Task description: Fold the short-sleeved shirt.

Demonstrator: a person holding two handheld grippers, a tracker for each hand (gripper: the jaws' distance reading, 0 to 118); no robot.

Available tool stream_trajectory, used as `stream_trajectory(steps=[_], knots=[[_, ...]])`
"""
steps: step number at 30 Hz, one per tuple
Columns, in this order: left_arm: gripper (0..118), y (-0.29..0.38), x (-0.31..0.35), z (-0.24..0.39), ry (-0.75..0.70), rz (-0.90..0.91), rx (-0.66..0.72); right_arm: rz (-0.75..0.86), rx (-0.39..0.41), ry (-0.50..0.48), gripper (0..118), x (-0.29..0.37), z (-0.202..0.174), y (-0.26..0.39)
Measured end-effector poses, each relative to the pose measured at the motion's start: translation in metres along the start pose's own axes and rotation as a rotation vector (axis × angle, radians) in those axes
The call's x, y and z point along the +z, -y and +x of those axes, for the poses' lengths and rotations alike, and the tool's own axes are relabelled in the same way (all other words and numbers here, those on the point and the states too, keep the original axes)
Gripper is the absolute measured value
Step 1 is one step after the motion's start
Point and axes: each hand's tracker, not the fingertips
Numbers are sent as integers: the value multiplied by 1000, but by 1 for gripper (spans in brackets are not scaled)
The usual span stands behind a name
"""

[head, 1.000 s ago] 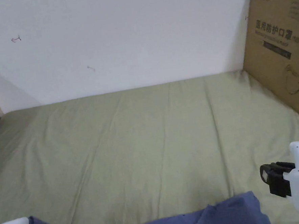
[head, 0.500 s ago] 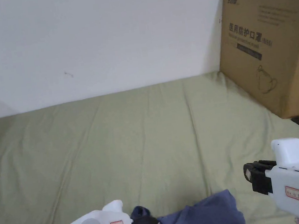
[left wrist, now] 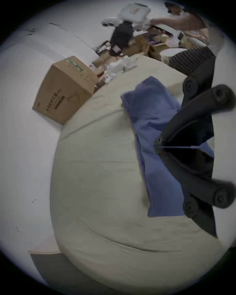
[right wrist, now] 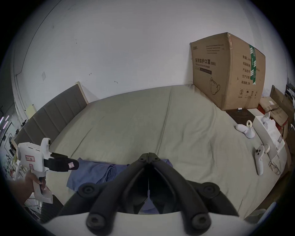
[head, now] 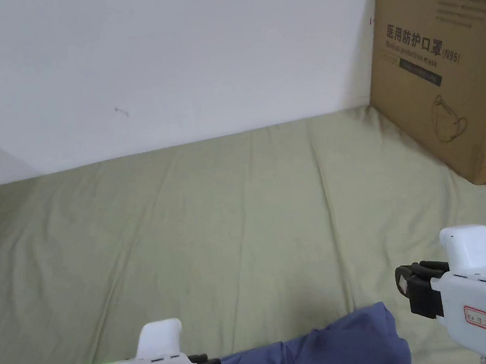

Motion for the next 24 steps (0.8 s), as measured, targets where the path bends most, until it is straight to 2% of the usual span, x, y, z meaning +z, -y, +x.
stream_trajectory(steps=[7,11,15,17,19,22,24], knots=[[2,24,-74,37,126,-199,-14,-5,16,19,0,5,5,2],[2,30,-84,63,122,-177,-53,-9,9,30,0,9,10,3],[2,32,-93,65,133,-181,-37,-17,18,37,0,7,9,4],[2,31,-95,52,176,-206,44,-25,19,36,0,4,7,5],[2,24,-84,32,306,-211,170,-29,19,31,0,3,4,4],[2,17,-43,-15,426,-52,334,-25,25,17,0,3,1,1],[2,15,-16,-57,408,32,421,-21,36,14,0,3,-1,-2]])
